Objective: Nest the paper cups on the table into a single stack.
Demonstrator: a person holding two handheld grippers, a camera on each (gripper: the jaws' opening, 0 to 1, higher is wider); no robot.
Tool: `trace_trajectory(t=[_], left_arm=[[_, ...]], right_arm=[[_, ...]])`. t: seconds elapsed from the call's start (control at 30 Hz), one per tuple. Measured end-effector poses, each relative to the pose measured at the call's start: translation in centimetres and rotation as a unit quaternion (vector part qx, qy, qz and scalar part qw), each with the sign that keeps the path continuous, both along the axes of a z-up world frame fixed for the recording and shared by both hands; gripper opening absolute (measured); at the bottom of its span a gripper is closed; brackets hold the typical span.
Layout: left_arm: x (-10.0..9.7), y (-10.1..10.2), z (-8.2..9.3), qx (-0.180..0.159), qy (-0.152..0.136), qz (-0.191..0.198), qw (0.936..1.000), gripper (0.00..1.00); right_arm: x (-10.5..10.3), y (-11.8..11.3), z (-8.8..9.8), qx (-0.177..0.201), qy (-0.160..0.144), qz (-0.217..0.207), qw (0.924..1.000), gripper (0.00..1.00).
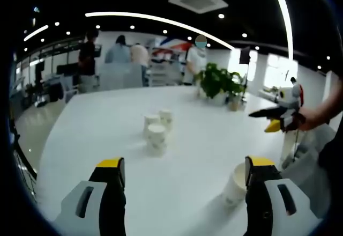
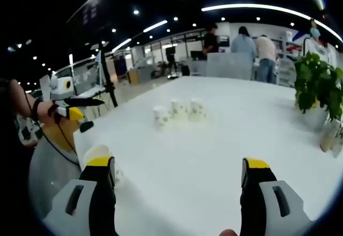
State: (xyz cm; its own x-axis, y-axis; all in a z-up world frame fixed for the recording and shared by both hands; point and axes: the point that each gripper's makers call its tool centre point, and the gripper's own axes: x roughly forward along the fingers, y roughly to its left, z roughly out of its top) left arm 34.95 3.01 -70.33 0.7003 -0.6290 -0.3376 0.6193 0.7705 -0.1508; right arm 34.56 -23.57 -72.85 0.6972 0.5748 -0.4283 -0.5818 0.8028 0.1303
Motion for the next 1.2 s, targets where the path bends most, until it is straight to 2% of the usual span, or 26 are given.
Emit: trace_trajectory(t=[0.47,0.9,1.0,1.2], left_arm=[[2.0,-0.5,-0.1,-0.002,-0.001,0.000,1.0000,0.92],[5.5,-1.1,-0.3,-0.006,-0.007,-0.003,1.0000,0.92],[6.2,-0.9,-0.5,0.002,-0.014,-0.001,0.9999,0.91],[7.5,-1.1,-1.6,0.004,-0.003,0.000,1.0000,0.90]], right_arm=[[0.3,0.0,-0.6,-0.007,0.002,-0.001,1.0000,0.94],[1.3,0.1,-1.0,-0.006,0.004,-0.005,1.0000,0.93],[1.4,-0.1,-1.2,-0.004,0.006,-0.010,0.9999,0.93],[1.5,-0.3,-1.8,0.005,0.013,-0.020,0.9997,0.93]])
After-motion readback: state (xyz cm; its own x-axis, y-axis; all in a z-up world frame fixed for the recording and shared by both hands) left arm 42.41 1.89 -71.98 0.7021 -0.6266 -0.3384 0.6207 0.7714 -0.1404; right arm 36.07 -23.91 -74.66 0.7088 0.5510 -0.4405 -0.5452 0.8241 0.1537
